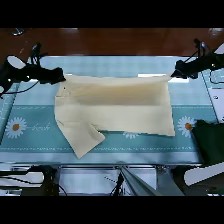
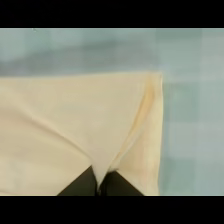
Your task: Fold the shirts.
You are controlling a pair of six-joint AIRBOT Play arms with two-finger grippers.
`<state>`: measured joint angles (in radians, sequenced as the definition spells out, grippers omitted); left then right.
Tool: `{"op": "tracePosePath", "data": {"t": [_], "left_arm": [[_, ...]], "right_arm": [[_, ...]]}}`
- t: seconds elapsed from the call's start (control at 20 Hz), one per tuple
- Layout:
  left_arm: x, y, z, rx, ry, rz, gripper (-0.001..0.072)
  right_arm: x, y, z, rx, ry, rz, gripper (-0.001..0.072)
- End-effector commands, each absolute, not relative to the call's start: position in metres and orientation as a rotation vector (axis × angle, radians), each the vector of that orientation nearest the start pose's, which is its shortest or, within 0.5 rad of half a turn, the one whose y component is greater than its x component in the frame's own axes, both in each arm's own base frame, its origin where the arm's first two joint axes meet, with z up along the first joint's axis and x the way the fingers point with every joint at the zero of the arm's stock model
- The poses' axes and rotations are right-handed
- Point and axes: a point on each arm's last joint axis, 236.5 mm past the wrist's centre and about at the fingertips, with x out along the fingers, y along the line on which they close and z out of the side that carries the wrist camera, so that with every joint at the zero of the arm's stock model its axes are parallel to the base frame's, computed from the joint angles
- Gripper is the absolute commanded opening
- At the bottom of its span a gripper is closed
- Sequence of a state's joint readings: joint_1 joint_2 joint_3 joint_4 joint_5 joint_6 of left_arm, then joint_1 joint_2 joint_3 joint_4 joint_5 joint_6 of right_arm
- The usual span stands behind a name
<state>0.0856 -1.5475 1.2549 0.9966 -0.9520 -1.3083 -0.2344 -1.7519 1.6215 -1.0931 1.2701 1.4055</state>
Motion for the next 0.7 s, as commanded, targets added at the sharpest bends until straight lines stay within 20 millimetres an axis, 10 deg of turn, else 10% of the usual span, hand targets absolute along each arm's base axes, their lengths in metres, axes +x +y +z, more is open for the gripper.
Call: {"op": "tracePosePath", "data": {"t": [0.0, 0.1, 0.2, 0.25, 0.3, 0.4, 0.65], "left_arm": [[0.427, -0.077, -0.070, -0.416, 1.313, -0.315, 0.0034], [0.419, -0.081, -0.081, -0.424, 1.360, -0.324, 0.0034], [0.415, -0.080, -0.077, -0.430, 1.380, -0.334, 0.0187], [0.412, -0.077, -0.070, -0.436, 1.398, -0.348, 0.0634], [0.410, -0.070, -0.060, -0.440, 1.417, -0.356, 0.0698], [0.399, -0.042, -0.039, -0.457, 1.471, -0.309, 0.0698], [0.290, 0.017, -0.056, -0.546, 1.597, -0.082, 0.0698]], "right_arm": [[0.466, -0.003, -0.058, 0.467, 1.361, 0.186, 0.0023], [0.463, 0.003, -0.076, 0.503, 1.362, 0.177, 0.0033], [0.458, 0.006, -0.079, 0.524, 1.388, 0.172, 0.0613], [0.452, 0.004, -0.072, 0.531, 1.408, 0.185, 0.0623], [0.446, 0.000, -0.063, 0.537, 1.431, 0.198, 0.0623], [0.429, -0.017, -0.033, 0.536, 1.454, 0.204, 0.0623], [0.366, -0.072, 0.016, 0.522, 1.340, 0.049, 0.0623]]}}
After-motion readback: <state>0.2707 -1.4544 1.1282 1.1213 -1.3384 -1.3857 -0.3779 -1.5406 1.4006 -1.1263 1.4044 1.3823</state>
